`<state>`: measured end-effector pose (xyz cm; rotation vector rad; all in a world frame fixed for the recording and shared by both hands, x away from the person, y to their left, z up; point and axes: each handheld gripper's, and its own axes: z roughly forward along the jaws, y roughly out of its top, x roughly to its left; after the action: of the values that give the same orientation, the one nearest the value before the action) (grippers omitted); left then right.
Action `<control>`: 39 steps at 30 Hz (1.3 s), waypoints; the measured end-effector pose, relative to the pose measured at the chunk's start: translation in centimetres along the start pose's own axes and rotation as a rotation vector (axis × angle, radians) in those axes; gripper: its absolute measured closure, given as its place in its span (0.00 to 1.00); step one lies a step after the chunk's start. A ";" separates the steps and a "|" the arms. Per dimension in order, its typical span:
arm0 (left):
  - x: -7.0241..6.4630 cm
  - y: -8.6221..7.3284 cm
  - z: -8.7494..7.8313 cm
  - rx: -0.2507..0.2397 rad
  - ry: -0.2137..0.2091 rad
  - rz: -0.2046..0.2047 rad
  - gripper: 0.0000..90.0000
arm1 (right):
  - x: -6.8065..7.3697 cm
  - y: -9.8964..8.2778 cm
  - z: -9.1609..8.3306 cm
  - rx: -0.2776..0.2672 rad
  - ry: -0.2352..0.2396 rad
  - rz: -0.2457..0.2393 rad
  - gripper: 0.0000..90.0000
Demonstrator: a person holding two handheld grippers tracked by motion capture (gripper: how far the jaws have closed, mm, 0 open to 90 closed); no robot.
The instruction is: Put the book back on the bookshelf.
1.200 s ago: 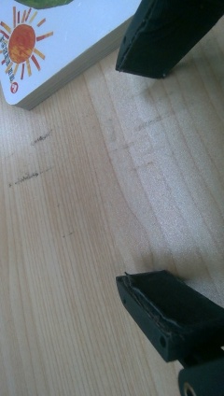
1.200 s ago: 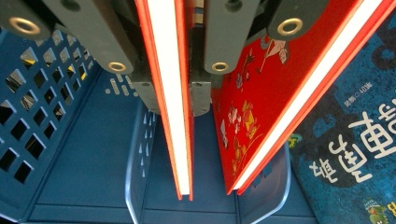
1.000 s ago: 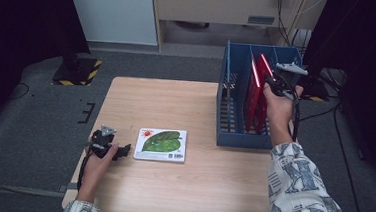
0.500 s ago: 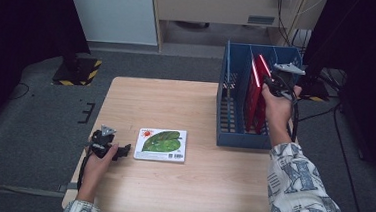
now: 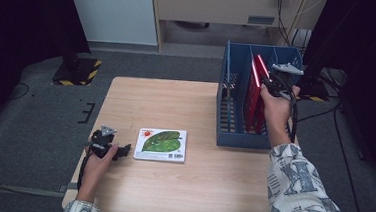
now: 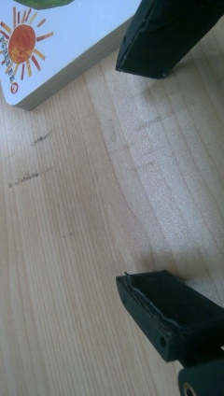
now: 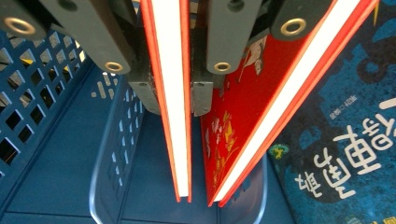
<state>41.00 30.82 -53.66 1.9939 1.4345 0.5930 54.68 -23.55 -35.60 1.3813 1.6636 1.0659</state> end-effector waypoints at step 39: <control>0.0 0.0 0.0 0.000 -0.001 0.000 0.00 | 0.4 -0.9 -4.3 -0.024 0.107 -0.006 0.78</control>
<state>41.02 30.82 -53.66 1.9939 1.4340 0.5925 50.36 -23.88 -34.64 1.3237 1.7245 1.1708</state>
